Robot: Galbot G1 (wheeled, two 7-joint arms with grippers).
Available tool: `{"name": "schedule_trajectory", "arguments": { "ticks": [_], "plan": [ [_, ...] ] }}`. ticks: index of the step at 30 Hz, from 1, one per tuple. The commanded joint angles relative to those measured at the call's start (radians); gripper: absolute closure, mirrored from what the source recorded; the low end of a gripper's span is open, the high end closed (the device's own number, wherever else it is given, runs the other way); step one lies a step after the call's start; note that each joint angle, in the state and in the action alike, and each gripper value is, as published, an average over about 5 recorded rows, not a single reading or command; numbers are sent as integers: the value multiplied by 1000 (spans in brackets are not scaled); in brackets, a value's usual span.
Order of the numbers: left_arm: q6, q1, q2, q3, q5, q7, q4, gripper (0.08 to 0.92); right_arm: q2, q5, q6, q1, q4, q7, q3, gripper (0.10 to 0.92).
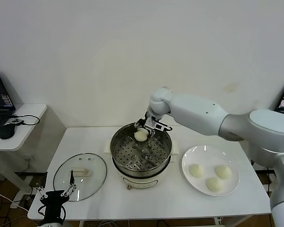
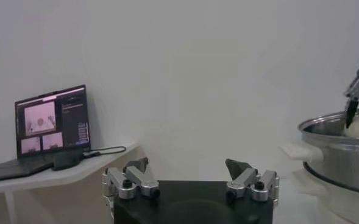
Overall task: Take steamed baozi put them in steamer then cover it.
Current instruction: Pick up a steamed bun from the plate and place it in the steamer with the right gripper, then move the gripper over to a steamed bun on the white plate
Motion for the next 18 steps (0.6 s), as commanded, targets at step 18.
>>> {"name": "schedule_trajectory", "arguments": {
  "ticks": [18],
  "plan": [
    [47,-2,22,9,-6,2,-31,177,-464,528,-846,273,567,-131,-19,203]
  ]
}}
